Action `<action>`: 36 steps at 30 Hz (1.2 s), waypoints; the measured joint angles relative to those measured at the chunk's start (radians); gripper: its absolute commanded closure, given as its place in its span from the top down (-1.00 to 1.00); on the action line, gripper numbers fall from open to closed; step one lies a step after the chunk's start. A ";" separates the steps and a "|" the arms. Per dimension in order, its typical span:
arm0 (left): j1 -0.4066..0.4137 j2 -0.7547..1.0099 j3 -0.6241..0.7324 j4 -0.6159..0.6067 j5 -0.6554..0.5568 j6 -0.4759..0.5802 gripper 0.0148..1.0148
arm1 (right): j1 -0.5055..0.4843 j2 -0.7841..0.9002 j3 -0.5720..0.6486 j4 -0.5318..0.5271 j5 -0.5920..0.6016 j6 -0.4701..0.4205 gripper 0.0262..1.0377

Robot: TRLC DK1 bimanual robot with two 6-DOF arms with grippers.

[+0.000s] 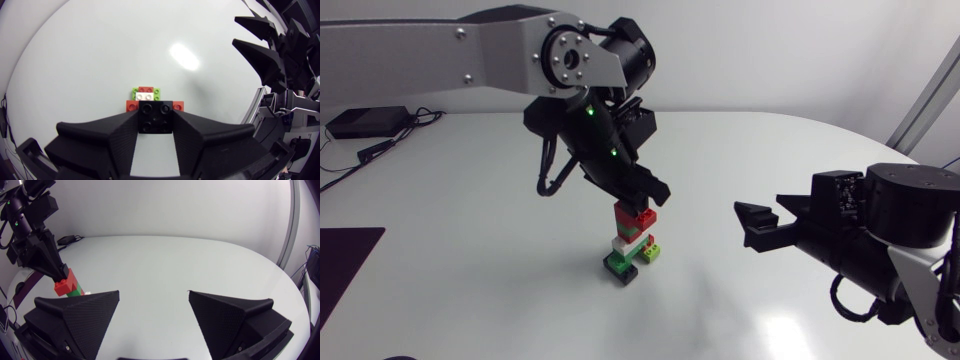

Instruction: Separate the duplo bricks

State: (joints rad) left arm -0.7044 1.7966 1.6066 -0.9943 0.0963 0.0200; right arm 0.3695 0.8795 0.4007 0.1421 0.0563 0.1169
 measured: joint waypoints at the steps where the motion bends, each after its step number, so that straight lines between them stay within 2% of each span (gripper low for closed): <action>1: -0.007 -0.003 -0.011 0.005 0.001 -0.007 -0.51 | 0.000 0.000 0.000 0.000 0.000 0.000 0.93; 7: -0.031 -0.013 -0.027 0.016 -0.003 -0.018 -0.47 | 0.000 0.000 0.000 0.001 0.000 0.000 0.93; 12: -0.031 -0.013 -0.027 0.016 -0.003 -0.019 -0.05 | 0.000 0.000 0.000 0.001 0.000 0.000 0.93; 19: -0.031 -0.043 -0.026 0.015 0.017 -0.023 0.22 | 0.016 0.000 0.000 0.000 0.001 0.000 0.93; 28: -0.010 -0.090 -0.023 0.014 0.042 -0.019 0.28 | 0.066 0.000 0.006 -0.018 0.007 0.000 0.93; 32: 0.055 -0.113 -0.024 0.015 0.050 0.032 0.28 | 0.103 0.000 0.059 -0.087 0.006 0.013 0.93; 36: 0.139 -0.159 -0.086 0.042 0.113 0.134 0.28 | 0.140 0.006 0.159 -0.157 -0.019 0.057 0.93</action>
State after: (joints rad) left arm -0.5655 1.6375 1.5208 -0.9524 0.2092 0.1543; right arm 0.5091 0.8856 0.5602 -0.0151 0.0368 0.1738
